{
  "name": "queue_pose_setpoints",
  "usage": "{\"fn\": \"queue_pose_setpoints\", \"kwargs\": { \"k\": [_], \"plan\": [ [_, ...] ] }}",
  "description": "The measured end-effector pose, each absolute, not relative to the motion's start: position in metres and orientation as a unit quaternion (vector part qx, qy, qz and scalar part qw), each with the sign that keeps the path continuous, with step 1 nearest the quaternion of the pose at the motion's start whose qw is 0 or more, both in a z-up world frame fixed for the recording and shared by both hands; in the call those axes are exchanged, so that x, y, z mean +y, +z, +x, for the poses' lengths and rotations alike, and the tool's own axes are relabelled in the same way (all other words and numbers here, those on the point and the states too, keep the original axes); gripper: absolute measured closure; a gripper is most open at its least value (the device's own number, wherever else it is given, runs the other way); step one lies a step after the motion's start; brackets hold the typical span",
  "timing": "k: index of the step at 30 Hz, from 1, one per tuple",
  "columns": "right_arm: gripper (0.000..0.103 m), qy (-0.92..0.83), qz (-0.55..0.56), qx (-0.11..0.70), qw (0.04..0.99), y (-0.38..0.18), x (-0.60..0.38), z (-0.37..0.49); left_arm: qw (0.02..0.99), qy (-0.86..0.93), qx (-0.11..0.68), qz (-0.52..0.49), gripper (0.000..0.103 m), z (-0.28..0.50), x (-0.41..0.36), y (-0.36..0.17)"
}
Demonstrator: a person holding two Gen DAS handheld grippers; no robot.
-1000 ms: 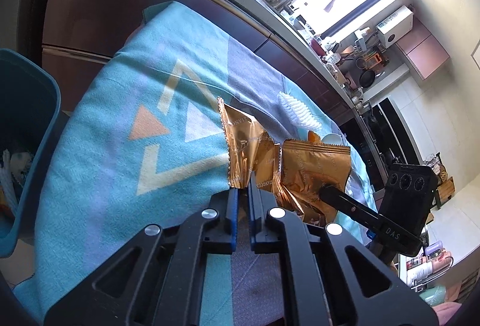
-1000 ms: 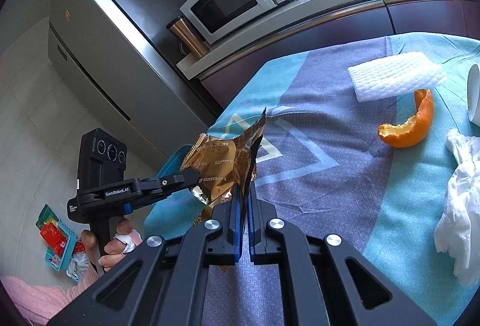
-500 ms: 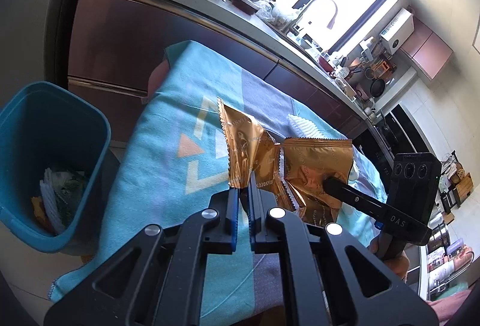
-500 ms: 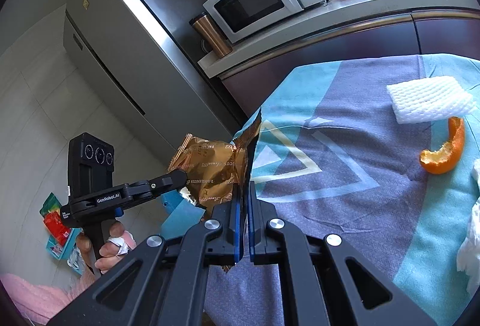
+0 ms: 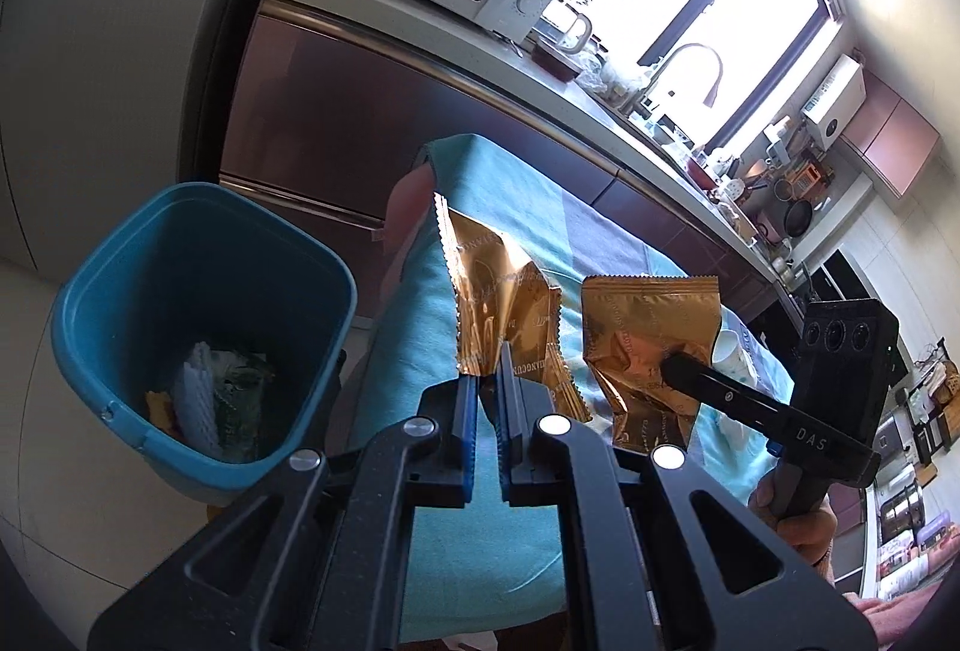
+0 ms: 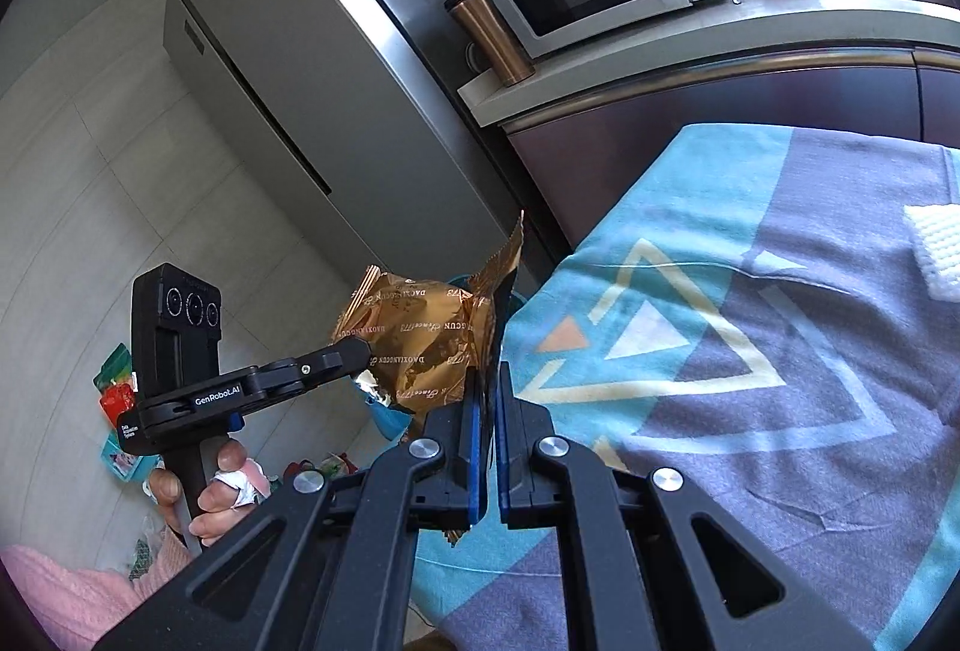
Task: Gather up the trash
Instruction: 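Lift both gold wrappers and carry them toward the teal bin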
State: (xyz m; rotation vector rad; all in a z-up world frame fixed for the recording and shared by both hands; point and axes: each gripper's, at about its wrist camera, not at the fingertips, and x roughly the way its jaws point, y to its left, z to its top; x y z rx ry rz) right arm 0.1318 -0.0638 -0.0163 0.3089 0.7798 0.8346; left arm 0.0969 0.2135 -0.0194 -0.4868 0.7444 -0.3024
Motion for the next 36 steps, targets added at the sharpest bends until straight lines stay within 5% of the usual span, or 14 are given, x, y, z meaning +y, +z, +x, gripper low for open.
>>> {"fn": "queue_pose_setpoints", "kwargs": {
  "k": [36],
  "plan": [
    [0.099,0.437,0.107,0.401,0.798,-0.027,0.044,0.166,0.92,0.01,0.351,-0.175,0.097,0.071,0.286,-0.019]
  ]
}}
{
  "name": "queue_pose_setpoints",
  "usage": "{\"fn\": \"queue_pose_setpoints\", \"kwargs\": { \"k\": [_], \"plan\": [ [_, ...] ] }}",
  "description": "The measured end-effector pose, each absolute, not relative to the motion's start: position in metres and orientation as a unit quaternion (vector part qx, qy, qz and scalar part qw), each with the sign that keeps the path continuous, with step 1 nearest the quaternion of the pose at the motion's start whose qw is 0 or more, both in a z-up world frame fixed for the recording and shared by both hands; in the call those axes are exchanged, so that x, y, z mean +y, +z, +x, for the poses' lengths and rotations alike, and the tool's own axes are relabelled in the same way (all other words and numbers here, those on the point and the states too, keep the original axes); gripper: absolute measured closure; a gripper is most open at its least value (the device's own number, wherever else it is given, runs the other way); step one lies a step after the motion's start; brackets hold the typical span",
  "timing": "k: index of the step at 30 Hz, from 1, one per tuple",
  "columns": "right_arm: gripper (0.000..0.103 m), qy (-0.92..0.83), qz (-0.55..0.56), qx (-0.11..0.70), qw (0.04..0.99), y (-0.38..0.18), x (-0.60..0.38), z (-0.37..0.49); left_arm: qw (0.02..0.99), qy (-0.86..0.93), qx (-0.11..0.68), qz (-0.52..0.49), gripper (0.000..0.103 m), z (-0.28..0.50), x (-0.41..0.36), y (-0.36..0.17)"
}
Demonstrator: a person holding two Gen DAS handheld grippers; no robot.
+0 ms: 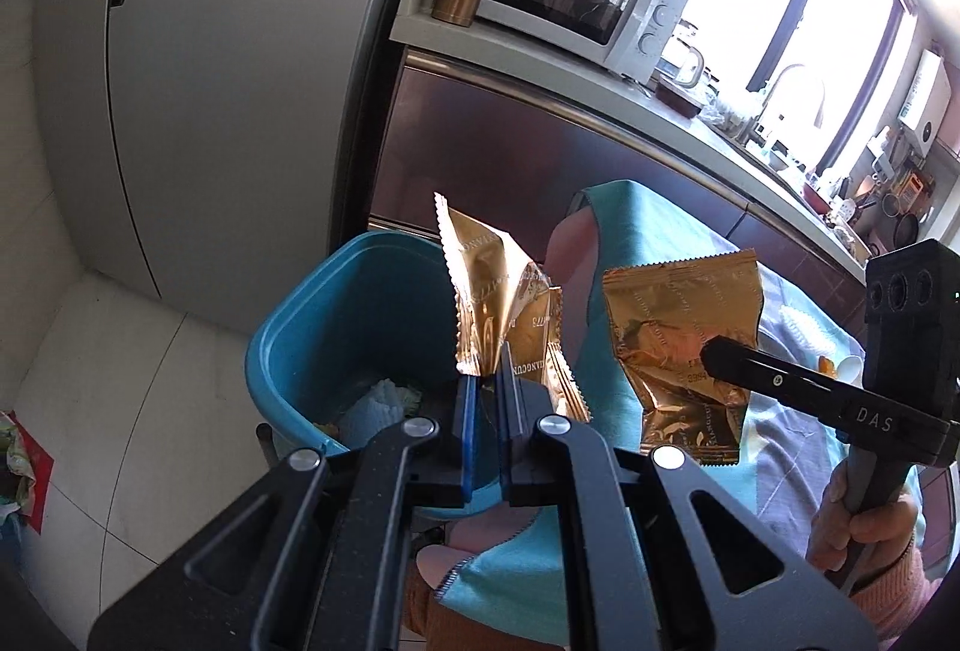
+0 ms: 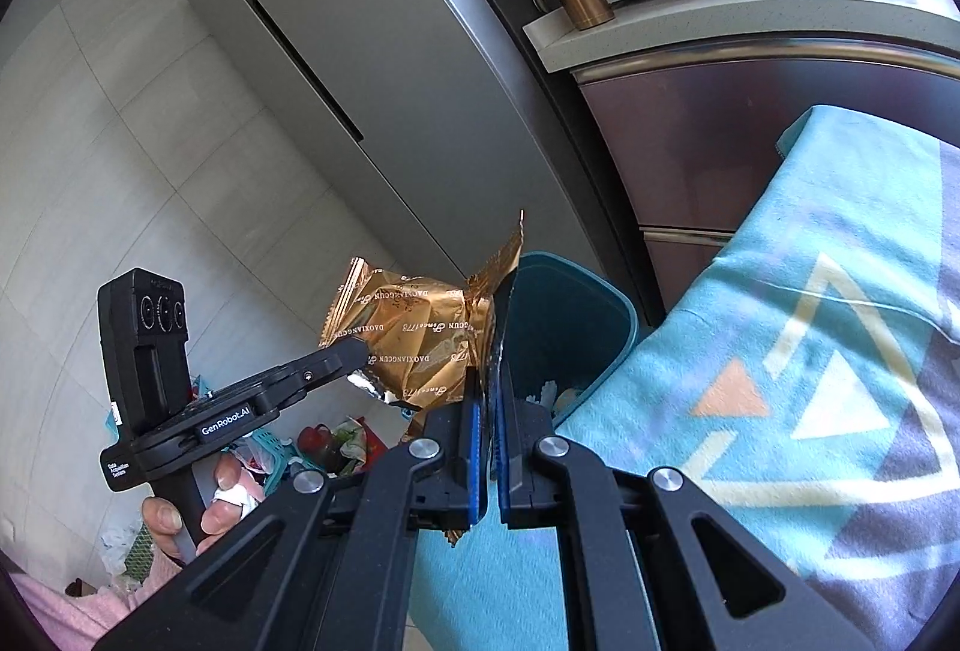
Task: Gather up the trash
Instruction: 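Lift both gold wrappers and carry them toward the teal bin, then lower both tools into the teal bin and open them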
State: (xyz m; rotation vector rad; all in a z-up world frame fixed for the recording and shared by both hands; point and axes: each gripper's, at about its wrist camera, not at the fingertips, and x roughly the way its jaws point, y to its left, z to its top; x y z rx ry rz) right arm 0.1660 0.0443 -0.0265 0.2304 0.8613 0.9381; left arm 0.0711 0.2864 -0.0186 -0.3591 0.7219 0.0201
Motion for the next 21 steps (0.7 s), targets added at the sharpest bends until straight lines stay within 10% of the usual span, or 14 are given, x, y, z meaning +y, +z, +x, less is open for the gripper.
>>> {"fn": "queue_pose_setpoints", "kwargs": {
  "k": [21],
  "plan": [
    [0.099,0.415,0.074,0.441,0.792,-0.044,0.09,0.184,0.907,0.053,0.391,-0.149,0.095,0.098,0.297,-0.052]
  ]
}}
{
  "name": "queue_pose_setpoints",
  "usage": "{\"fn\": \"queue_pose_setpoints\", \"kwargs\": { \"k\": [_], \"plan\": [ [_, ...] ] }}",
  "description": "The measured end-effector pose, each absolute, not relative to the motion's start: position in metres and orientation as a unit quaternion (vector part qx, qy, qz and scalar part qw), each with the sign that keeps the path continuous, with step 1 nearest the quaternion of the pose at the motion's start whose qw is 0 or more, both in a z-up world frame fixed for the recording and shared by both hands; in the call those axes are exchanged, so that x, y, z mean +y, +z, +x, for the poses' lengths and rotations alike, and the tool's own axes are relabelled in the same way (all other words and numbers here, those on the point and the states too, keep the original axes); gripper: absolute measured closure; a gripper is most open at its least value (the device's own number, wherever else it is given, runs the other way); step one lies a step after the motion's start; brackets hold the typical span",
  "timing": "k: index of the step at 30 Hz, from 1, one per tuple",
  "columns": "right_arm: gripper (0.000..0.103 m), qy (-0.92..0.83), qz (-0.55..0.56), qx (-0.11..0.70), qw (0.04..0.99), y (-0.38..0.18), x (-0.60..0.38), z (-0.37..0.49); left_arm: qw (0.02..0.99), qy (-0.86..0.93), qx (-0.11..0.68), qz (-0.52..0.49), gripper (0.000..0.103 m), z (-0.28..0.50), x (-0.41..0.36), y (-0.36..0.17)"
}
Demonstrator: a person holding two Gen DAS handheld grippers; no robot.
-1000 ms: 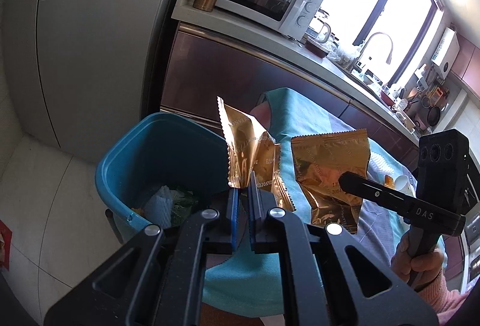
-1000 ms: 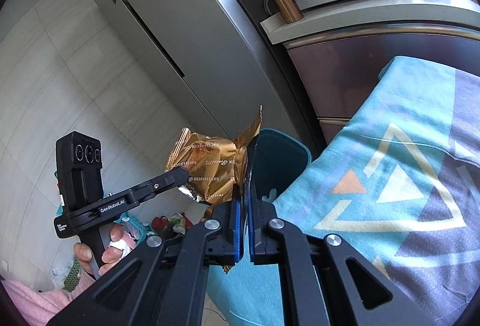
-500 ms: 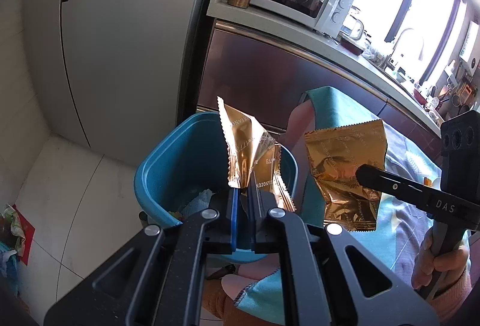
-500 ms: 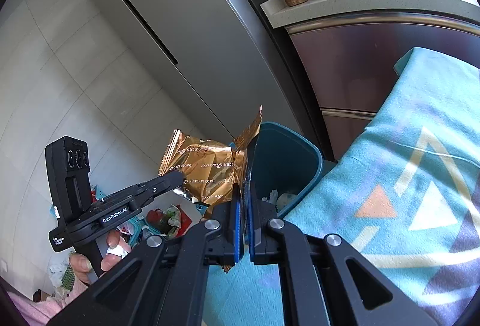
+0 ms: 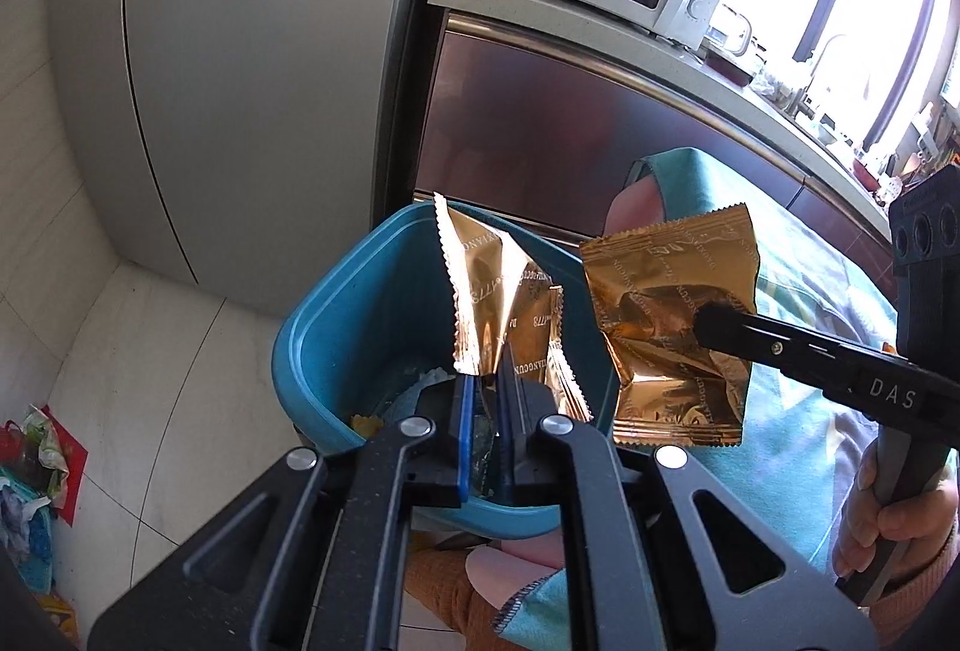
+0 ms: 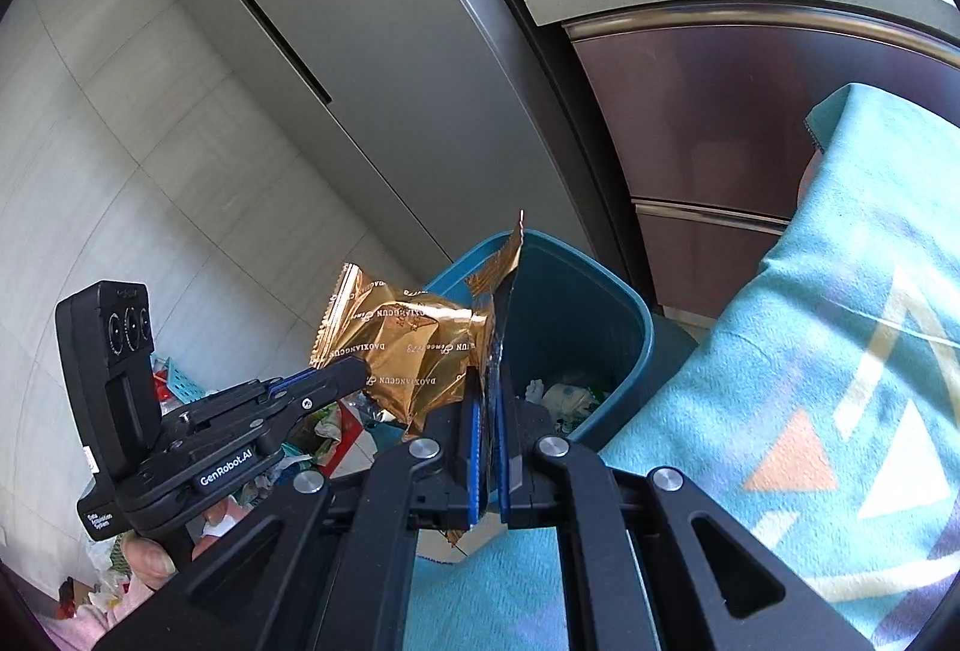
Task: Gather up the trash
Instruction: 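Lower both tools into the teal bin and open them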
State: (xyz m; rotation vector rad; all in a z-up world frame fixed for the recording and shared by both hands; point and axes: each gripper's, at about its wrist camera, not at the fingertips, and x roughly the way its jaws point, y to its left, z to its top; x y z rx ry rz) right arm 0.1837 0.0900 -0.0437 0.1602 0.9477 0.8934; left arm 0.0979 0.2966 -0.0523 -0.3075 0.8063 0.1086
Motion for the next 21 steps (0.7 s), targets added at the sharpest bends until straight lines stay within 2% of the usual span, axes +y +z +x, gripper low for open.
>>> {"fn": "queue_pose_setpoints", "kwargs": {
  "k": [15,21],
  "plan": [
    [0.097,0.392,0.037,0.471,0.789,-0.058,0.128,0.198,0.894,0.077,0.422,-0.128,0.093,0.126,0.297,-0.078],
    [0.093,0.382,0.038,0.481,0.788,-0.066,0.132,0.206,0.89,0.072,0.431,-0.126,0.092,0.136,0.295,-0.087]
  ]
}}
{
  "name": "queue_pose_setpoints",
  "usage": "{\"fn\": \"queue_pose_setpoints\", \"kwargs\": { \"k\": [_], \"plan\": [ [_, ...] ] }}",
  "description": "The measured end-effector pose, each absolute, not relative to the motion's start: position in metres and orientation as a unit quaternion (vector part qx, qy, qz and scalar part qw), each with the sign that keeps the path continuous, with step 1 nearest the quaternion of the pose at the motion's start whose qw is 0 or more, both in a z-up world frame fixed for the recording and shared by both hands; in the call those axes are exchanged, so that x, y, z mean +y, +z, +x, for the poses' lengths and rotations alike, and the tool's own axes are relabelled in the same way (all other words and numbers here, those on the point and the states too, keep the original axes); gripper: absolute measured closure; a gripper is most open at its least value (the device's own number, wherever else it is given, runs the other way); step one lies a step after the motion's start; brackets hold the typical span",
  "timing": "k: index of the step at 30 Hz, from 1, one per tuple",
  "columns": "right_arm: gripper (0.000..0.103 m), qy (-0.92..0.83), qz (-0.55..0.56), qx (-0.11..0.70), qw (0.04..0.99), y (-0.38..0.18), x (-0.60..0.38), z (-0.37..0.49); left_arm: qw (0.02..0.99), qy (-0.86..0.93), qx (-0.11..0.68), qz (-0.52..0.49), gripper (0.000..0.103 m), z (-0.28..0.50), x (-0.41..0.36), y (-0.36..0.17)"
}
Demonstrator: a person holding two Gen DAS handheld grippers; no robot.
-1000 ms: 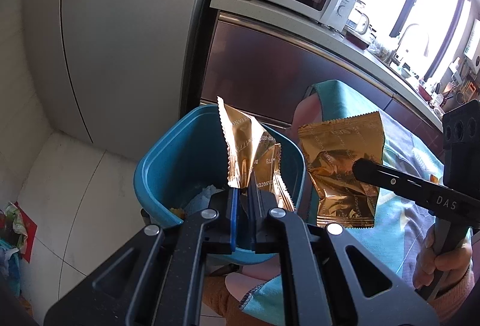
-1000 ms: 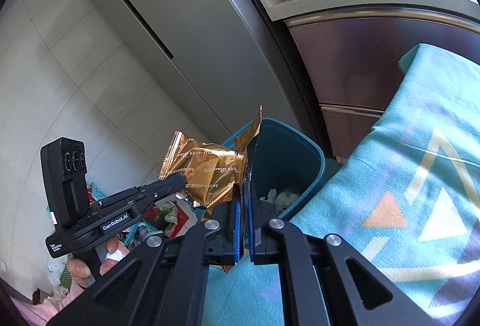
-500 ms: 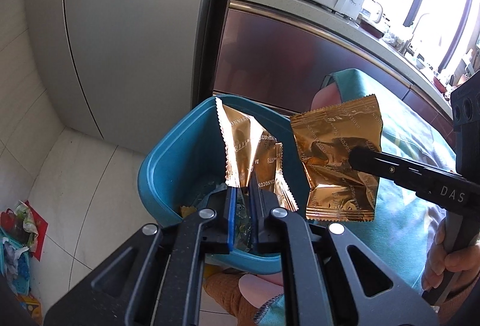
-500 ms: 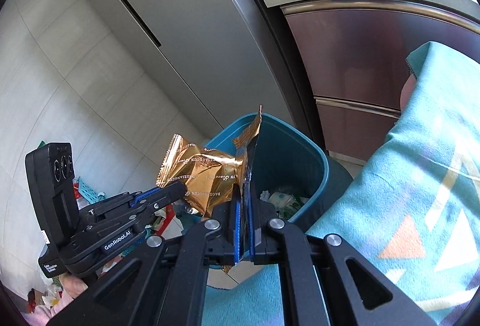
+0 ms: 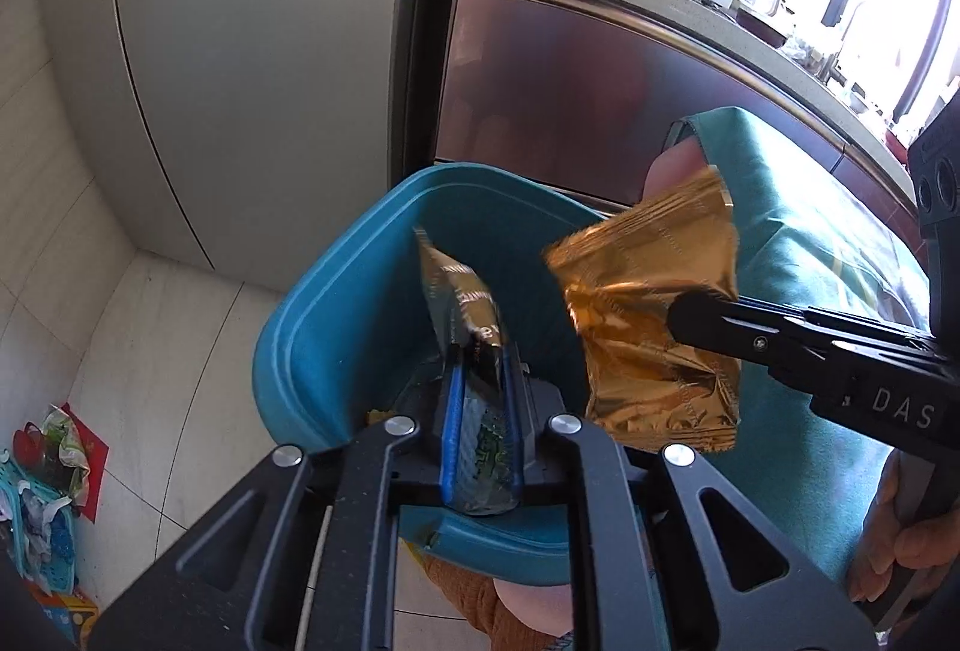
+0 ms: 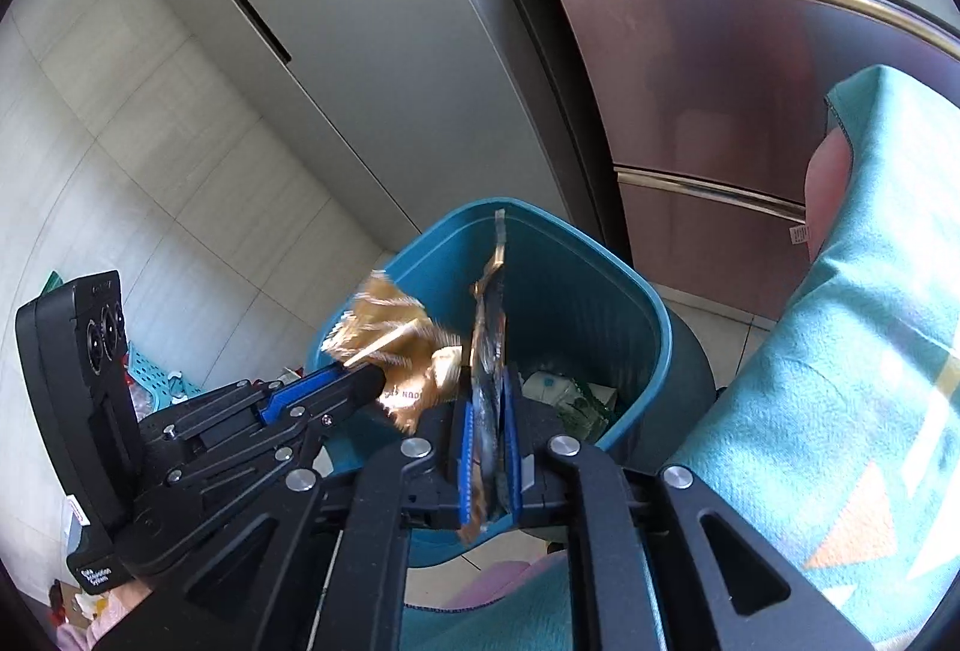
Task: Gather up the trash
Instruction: 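Lower both tools into the teal bin and open them, then move both open tools back over the remaining trash on the table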
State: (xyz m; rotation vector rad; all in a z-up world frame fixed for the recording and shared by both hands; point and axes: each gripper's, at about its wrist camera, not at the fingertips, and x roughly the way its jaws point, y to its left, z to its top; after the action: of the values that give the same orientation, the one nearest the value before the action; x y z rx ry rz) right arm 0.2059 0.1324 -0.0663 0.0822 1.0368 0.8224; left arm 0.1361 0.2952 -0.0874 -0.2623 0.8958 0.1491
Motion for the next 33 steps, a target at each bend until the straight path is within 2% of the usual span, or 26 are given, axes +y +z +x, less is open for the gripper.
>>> {"fn": "queue_pose_setpoints", "kwargs": {
  "k": [7,13,16,17,18,20,33],
  "plan": [
    [0.089,0.381,0.048,0.478,0.79,-0.069,0.127,0.209,0.888,0.064,0.434,-0.134,0.09,0.139,0.294,-0.097],
    [0.084,0.382,0.061,0.472,0.792,-0.07,0.122,0.211,0.893,0.054,0.424,-0.142,0.084,0.134,0.294,-0.094],
    [0.082,0.386,0.065,0.47,0.791,-0.07,0.117,0.208,0.896,0.043,0.419,-0.142,0.072,0.133,0.291,-0.091],
    [0.082,0.387,0.066,0.469,0.791,-0.07,0.114,0.207,0.897,0.039,0.418,-0.141,0.063,0.132,0.29,-0.09],
    [0.08,0.388,0.068,0.468,0.791,-0.07,0.111,0.205,0.898,0.039,0.416,-0.139,0.061,0.132,0.289,-0.09],
    [0.077,0.39,0.069,0.465,0.792,-0.068,0.107,0.201,0.899,0.036,0.415,-0.138,0.061,0.131,0.287,-0.088],
    [0.072,0.408,0.08,0.424,0.805,-0.044,0.064,0.167,0.912,-0.003,0.385,-0.14,0.059,0.11,0.262,-0.066]
  ]
}}
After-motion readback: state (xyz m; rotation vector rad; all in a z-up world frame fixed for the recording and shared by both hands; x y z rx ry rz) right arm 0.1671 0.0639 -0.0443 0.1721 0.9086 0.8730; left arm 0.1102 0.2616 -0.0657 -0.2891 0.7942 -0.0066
